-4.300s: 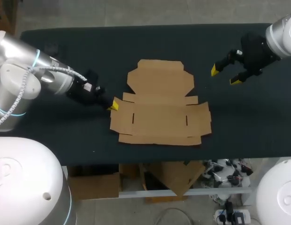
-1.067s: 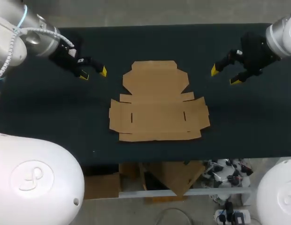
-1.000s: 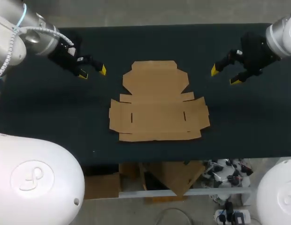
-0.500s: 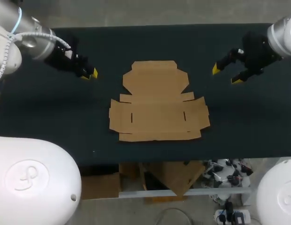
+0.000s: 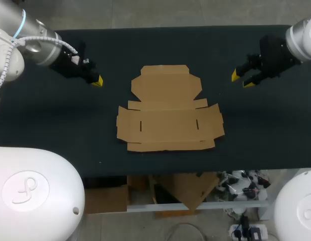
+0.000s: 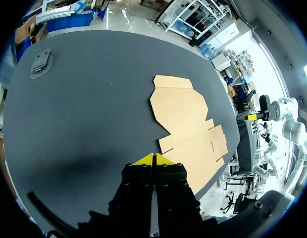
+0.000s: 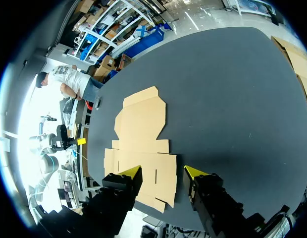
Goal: Assemble the packaging by folding the flat box into shape, placing the metal phone stand inside, and closing the box properly
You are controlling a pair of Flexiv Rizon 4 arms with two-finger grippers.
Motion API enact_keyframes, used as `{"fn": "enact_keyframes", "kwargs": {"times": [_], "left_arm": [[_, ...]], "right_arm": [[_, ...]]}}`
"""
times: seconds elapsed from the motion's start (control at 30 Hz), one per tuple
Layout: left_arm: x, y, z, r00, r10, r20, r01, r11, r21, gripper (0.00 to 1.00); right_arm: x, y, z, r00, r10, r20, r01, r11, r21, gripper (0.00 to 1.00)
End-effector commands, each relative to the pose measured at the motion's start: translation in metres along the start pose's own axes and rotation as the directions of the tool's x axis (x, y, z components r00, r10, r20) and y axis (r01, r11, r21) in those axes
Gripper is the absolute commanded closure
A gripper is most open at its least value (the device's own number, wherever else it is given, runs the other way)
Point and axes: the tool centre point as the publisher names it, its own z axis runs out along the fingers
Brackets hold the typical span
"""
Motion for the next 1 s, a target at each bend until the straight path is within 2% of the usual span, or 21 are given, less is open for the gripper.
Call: {"fn": "enact_keyframes", "kwargs": {"times": [0.03, 0.27, 0.4, 1.0], "left_arm": [[0.0, -0.001, 0.005, 1.0, -0.004, 0.003, 0.004, 1.0, -0.01, 1.0], [-0.002, 0.001, 0.016, 1.0, -0.024, -0.01, 0.024, 0.999, -0.029, 1.0], [-0.005, -0.003, 0.02, 0.999, -0.028, 0.024, 0.029, 0.997, -0.069, 1.0], [-0.005, -0.003, 0.02, 0.999, -0.028, 0.024, 0.029, 0.997, -0.069, 1.0]], "right_arm": [[-0.002, 0.003, 0.007, 1.0, -0.004, -0.005, 0.004, 1.0, 0.016, 1.0], [-0.008, -0.002, 0.018, 1.0, 0.0, -0.002, 0.0, 1.0, 0.028, 1.0], [-0.011, -0.002, 0.018, 0.999, -0.017, -0.028, 0.018, 0.999, 0.037, 1.0], [-0.011, -0.002, 0.018, 0.999, -0.017, -0.028, 0.018, 0.999, 0.037, 1.0]]}}
